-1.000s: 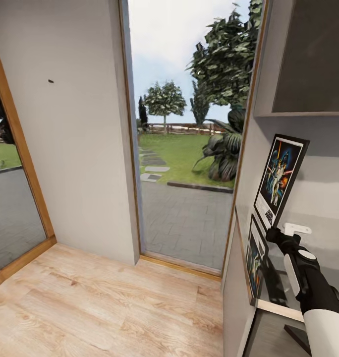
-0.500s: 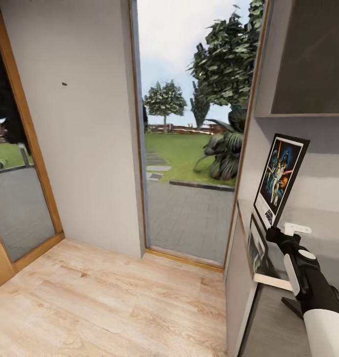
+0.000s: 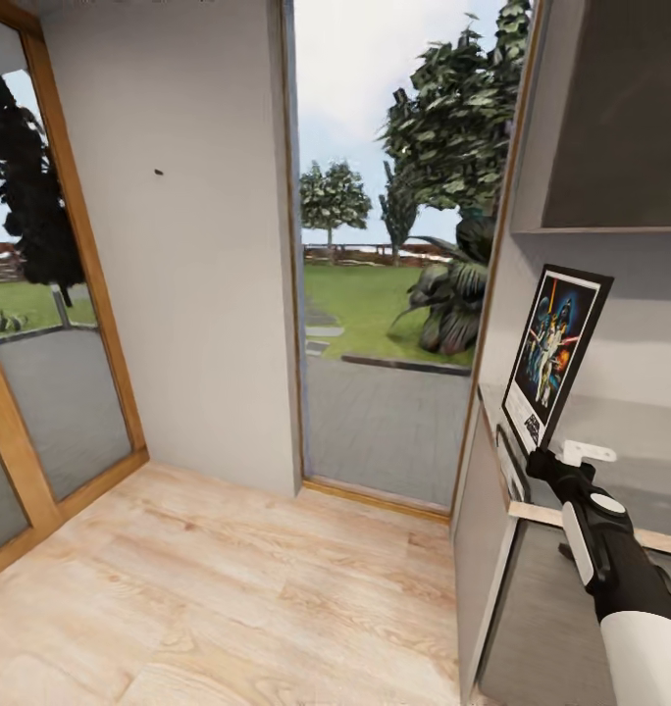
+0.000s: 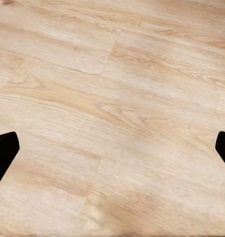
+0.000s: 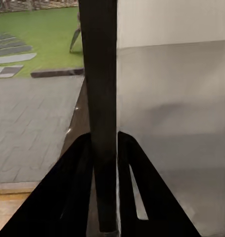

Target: Pick up the poster from the kitchen countertop and hang it on one of the wall nails in the kitchen.

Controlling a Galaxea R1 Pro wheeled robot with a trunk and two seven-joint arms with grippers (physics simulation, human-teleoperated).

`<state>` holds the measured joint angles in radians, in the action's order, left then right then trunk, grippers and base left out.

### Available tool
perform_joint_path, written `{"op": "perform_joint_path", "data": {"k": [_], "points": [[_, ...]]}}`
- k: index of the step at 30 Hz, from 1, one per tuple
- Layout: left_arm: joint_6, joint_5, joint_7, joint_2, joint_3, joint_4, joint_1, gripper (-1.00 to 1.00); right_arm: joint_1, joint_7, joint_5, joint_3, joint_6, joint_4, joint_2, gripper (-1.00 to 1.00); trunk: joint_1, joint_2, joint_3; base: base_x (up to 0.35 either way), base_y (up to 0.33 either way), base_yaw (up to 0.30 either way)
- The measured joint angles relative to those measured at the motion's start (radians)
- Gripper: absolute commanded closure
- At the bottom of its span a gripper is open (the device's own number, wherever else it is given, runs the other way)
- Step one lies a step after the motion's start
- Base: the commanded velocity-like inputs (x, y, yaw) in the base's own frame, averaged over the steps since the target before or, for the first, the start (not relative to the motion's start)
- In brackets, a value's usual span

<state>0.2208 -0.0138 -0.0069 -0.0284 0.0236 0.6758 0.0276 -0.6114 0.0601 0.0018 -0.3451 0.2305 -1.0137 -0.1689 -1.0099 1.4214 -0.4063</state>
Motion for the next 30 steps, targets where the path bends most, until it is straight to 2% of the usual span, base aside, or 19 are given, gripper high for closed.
{"op": "perform_joint_path", "data": {"k": [5,18,30], "points": [[0.000,0.000,0.000,0.000,0.000,0.000,0.000,-1.00,0.000,0.000,0.001,0.001,-0.001,0.000,0.000,1.00,0.000,0.000,0.001,-0.025,0.115,0.178],[0.000,0.000,0.000,0.000,0.000,0.000,0.000,-1.00,0.001,0.002,-0.002,0.001,-0.002,0.000,0.001,1.00,0.000,0.000,0.002,0.001,0.280,0.018],[-0.002,0.000,0.000,0.000,0.000,0.003,0.000,-1.00,0.001,0.004,-0.003,0.009,-0.002,-0.002,0.001,1.00,0.001,0.000,0.002,0.160,0.296,0.000]]}}
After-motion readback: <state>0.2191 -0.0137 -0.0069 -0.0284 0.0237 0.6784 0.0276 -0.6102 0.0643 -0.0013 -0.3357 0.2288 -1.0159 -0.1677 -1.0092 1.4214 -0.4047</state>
